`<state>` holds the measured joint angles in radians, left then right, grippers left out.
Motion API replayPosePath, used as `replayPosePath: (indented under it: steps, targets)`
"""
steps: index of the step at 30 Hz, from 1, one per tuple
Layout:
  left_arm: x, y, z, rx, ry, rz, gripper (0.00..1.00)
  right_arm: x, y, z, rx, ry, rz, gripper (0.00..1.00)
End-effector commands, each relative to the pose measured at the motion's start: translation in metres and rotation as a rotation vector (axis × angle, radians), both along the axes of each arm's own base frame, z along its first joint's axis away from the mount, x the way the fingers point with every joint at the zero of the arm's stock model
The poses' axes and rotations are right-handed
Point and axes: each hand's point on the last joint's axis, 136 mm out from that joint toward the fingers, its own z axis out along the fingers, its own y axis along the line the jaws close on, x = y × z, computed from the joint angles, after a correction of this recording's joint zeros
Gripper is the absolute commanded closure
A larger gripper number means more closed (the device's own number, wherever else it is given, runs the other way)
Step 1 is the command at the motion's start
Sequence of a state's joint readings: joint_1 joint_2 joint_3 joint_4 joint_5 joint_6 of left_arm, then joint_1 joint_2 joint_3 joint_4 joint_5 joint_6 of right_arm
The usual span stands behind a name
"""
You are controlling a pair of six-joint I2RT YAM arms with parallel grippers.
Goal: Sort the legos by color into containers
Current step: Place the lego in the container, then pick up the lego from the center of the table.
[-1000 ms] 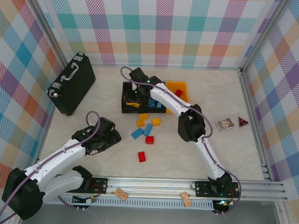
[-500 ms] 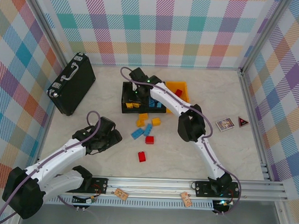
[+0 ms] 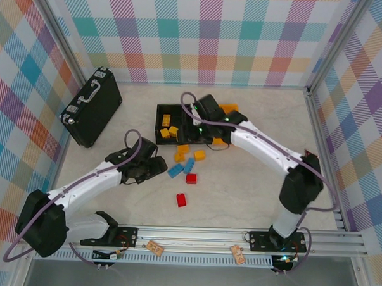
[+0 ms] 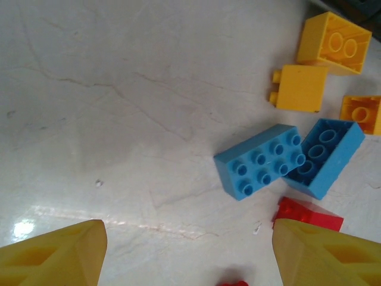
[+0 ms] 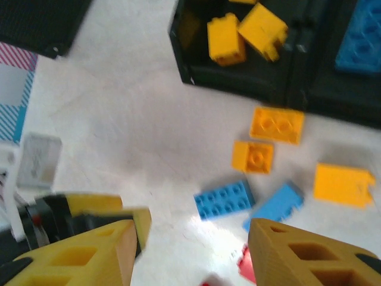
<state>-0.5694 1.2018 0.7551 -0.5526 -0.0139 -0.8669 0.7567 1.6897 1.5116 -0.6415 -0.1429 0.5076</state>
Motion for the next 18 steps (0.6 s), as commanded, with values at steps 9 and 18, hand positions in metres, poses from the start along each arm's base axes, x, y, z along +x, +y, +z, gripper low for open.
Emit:
replayPosePath:
  steps: [9, 18]
  targets:
    - [0.031, -0.037, 0.001, 0.034, 0.015, -0.094, 0.25, -0.059, -0.074, -0.041, -0.056, 0.068, -0.075, 0.39]
    - [0.065, -0.062, -0.017, 0.099, 0.065, -0.137, 0.24, -0.079, -0.107, -0.063, -0.065, 0.098, -0.153, 0.34]
